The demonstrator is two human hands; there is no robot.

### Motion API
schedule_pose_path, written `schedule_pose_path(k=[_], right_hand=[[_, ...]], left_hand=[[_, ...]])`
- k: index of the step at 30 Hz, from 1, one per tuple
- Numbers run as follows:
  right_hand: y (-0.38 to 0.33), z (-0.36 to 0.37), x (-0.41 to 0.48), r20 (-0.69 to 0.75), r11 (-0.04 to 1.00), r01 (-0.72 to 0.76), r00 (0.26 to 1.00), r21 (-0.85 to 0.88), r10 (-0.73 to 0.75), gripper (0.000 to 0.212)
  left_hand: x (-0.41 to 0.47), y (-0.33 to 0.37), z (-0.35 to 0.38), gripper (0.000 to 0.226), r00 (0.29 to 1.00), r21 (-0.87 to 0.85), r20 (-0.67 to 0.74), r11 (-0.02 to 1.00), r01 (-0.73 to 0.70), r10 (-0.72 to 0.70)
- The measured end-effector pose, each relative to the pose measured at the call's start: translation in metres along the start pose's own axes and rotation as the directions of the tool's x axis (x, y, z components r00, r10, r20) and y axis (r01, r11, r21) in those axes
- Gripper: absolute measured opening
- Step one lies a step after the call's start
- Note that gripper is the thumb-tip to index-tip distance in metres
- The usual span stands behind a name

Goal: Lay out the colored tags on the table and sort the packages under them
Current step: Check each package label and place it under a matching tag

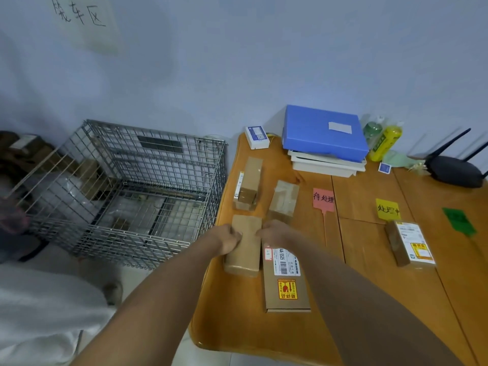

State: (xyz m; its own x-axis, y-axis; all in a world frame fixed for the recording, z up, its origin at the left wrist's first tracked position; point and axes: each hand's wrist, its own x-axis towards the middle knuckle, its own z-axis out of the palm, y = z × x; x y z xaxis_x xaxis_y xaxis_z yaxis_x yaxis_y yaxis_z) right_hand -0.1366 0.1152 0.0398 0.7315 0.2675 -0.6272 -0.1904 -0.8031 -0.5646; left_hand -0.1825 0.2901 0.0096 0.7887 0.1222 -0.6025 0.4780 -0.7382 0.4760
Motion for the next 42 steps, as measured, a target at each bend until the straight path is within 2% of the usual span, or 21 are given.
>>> schedule_pose_path(k=[4, 8, 13, 16, 19, 22, 26, 29, 32, 34, 36, 39, 42], right_hand=[[-0.005, -0.008, 0.002, 0.055, 0.994, -0.026, 0.998, 0.106, 0.02, 0.018], [-0.018, -0.026, -0.01, 0.052, 0.959, -0.057, 0.998, 0.277, 0.044, 0.029], [-0.044, -0.07, -0.051, -0.058, 0.92, 0.015, 0.998, 0.392, 0.008, 0.045], [-0.058, -0.102, -0.085, -0.077, 0.884, 0.027, 0.997, 0.467, 0.011, 0.053], [-0.068, -0.128, -0.118, -0.106, 0.875, 0.079, 0.994, 0.477, -0.032, 0.056], [-0.079, -0.152, -0.15, -0.161, 0.882, 0.137, 0.984, 0.45, -0.071, 0.049], [-0.098, -0.18, -0.199, -0.236, 0.872, 0.185, 0.968, 0.454, -0.083, 0.062], [-0.11, -0.195, -0.233, -0.294, 0.877, 0.211, 0.952, 0.431, -0.084, 0.07], [-0.113, -0.206, -0.256, -0.312, 0.888, 0.223, 0.945, 0.402, -0.096, 0.079], [-0.107, -0.213, -0.266, -0.321, 0.888, 0.236, 0.941, 0.395, -0.107, 0.087], [-0.094, -0.223, -0.274, -0.348, 0.873, 0.273, 0.928, 0.405, -0.128, 0.082], [-0.062, -0.24, -0.292, -0.406, 0.805, 0.352, 0.901, 0.478, -0.153, 0.077], [-0.02, -0.259, -0.323, -0.458, 0.741, 0.424, 0.871, 0.521, -0.176, 0.066]], left_hand=[[-0.001, 0.008, -0.011, 0.056, 1.0, -0.078, -0.008, 0.997, 0.013, -0.014], [-0.009, 0.029, -0.032, 0.058, 1.0, -0.25, -0.004, 0.968, 0.0, -0.001], [-0.036, 0.061, -0.074, 0.04, 0.994, -0.371, -0.049, 0.922, -0.107, 0.095], [-0.06, 0.085, -0.104, 0.037, 0.979, -0.394, -0.023, 0.898, -0.197, 0.204], [-0.09, 0.117, -0.134, 0.041, 0.948, -0.339, -0.04, 0.888, -0.311, 0.317], [-0.115, 0.149, -0.159, 0.055, 0.913, -0.289, -0.109, 0.866, -0.407, 0.393], [-0.149, 0.185, -0.183, 0.059, 0.849, -0.248, -0.233, 0.816, -0.523, 0.473], [-0.178, 0.21, -0.187, 0.056, 0.729, 0.04, -0.358, 0.79, -0.612, 0.583], [-0.206, 0.231, -0.178, 0.05, 0.563, 0.359, -0.417, 0.698, -0.619, 0.714], [-0.222, 0.242, -0.167, 0.045, 0.466, 0.498, -0.407, 0.619, -0.608, 0.785], [-0.237, 0.254, -0.155, 0.042, 0.401, 0.563, -0.386, 0.557, -0.611, 0.831], [-0.259, 0.276, -0.134, 0.046, 0.362, 0.595, -0.367, 0.515, -0.616, 0.857], [-0.281, 0.302, -0.111, 0.053, 0.401, 0.522, -0.397, 0.563, -0.641, 0.825]])
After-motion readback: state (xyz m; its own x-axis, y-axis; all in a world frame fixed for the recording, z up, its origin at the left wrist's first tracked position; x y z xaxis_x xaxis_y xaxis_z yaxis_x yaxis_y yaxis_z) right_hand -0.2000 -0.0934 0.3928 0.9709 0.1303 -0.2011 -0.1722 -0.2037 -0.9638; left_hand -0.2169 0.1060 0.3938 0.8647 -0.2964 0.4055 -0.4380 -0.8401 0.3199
